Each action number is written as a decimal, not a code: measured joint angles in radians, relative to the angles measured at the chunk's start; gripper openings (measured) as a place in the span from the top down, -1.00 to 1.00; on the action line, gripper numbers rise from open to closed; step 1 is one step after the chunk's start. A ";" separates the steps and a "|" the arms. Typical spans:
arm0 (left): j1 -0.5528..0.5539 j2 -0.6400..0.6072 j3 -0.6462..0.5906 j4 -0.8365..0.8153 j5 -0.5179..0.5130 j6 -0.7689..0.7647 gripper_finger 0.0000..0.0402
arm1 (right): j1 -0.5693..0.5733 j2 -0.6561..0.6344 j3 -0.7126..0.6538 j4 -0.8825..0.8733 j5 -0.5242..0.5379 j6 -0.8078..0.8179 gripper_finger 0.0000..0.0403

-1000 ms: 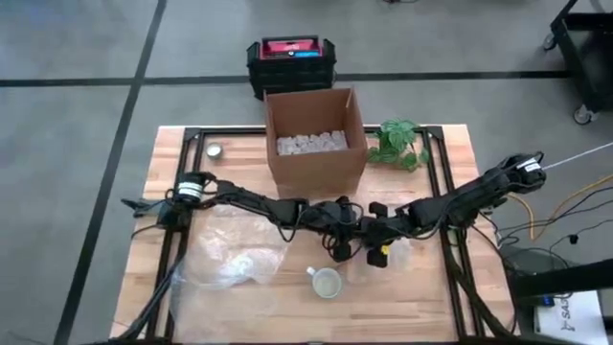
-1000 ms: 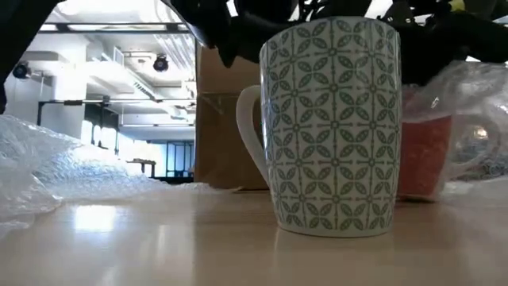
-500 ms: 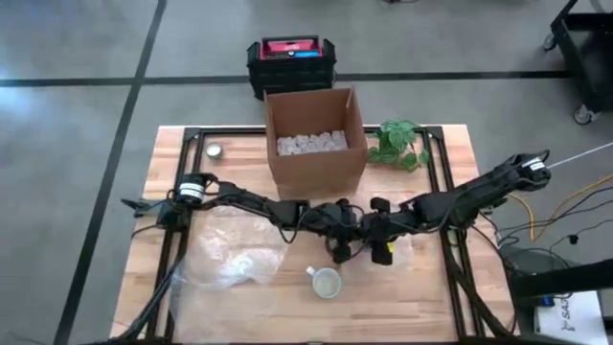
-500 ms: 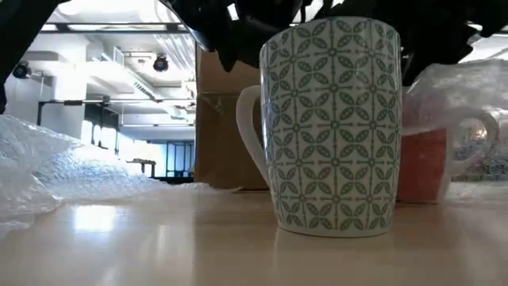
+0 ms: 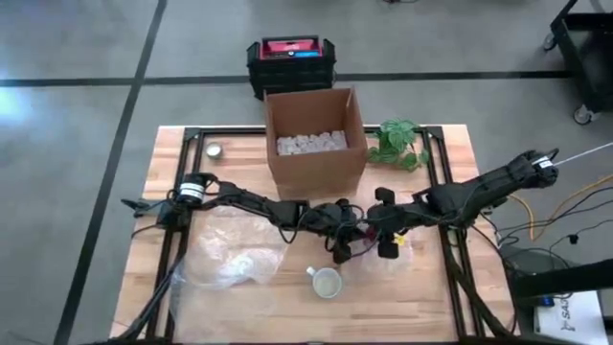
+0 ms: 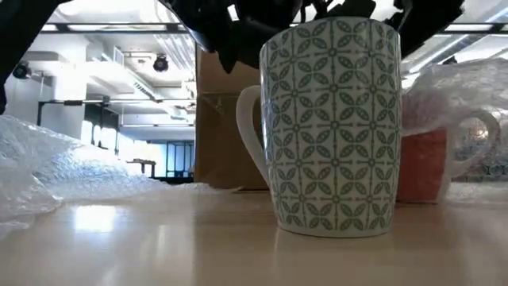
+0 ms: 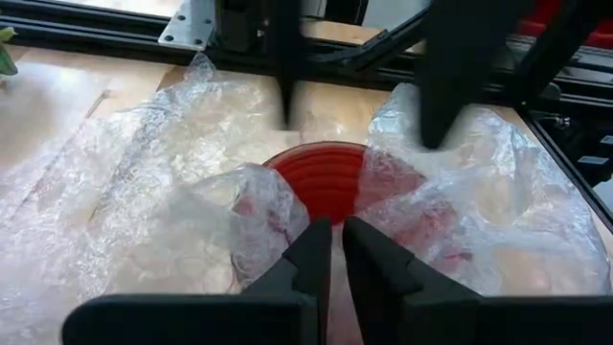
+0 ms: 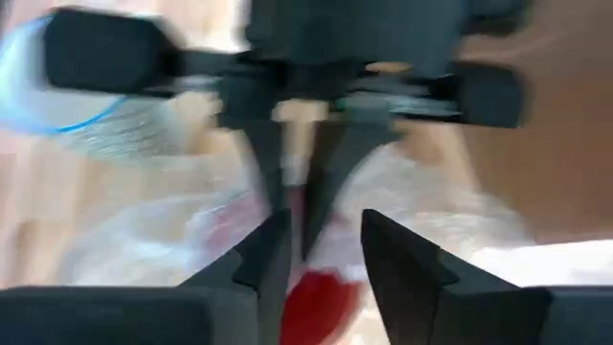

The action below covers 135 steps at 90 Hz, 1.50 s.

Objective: Wrap mug
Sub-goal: Wrap the orange mug in bubble wrap

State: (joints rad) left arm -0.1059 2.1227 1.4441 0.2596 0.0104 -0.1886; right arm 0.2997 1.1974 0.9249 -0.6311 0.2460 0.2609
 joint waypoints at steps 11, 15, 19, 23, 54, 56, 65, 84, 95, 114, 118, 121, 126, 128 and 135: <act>0.000 0.000 0.000 0.001 0.000 0.000 0.90 | -0.001 0.069 -0.019 -0.017 -0.002 0.007 0.82; 0.000 -0.001 0.000 0.000 0.000 0.000 0.90 | -0.001 0.089 -0.026 -0.021 -0.013 0.019 0.92; 0.000 -0.002 0.000 0.000 0.000 0.000 0.90 | -0.001 0.109 -0.034 -0.022 -0.029 0.032 0.96; 0.000 -0.003 -0.001 -0.002 0.001 0.000 0.90 | -0.001 0.131 -0.043 -0.020 -0.052 0.041 0.97; 0.000 -0.006 -0.001 0.005 0.003 0.000 0.90 | 0.003 0.257 -0.044 -0.014 -0.096 0.068 0.98; 0.000 -0.006 -0.001 0.005 0.003 0.000 0.90 | 0.003 0.254 -0.036 -0.027 -0.096 0.068 0.98; 0.000 -0.006 -0.001 -0.005 0.004 -0.001 0.90 | 0.004 0.227 0.018 -0.116 -0.101 0.056 0.99; 0.000 -0.007 -0.001 -0.007 0.002 0.000 0.90 | 0.014 0.145 0.134 -0.222 -0.100 0.054 0.99; 0.000 -0.007 -0.001 -0.005 0.002 0.000 0.90 | 0.042 0.112 0.118 -0.159 -0.136 0.062 1.00; 0.000 -0.007 -0.001 -0.002 0.001 -0.001 0.90 | 0.079 0.155 -0.002 -0.017 -0.166 0.106 1.00; 0.000 -0.007 -0.001 0.001 0.001 0.000 0.90 | 0.077 0.172 -0.015 -0.018 -0.144 0.112 1.00; 0.000 -0.007 -0.001 0.001 0.002 0.000 0.90 | 0.072 0.185 -0.024 -0.015 -0.128 0.113 1.00; 0.000 -0.007 -0.001 0.005 0.003 0.000 0.90 | 0.064 0.202 -0.039 -0.012 -0.115 0.110 1.00; 0.000 -0.007 -0.001 0.005 0.003 0.000 0.90 | 0.061 0.209 -0.044 -0.010 -0.114 0.109 1.00; 0.000 -0.007 -0.001 0.007 0.004 0.000 0.90 | 0.058 0.233 -0.057 0.006 -0.100 0.106 1.00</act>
State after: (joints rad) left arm -0.1059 2.1159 1.4429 0.2669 0.0149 -0.1890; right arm 0.3576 1.4308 0.8683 -0.6246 0.1458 0.3668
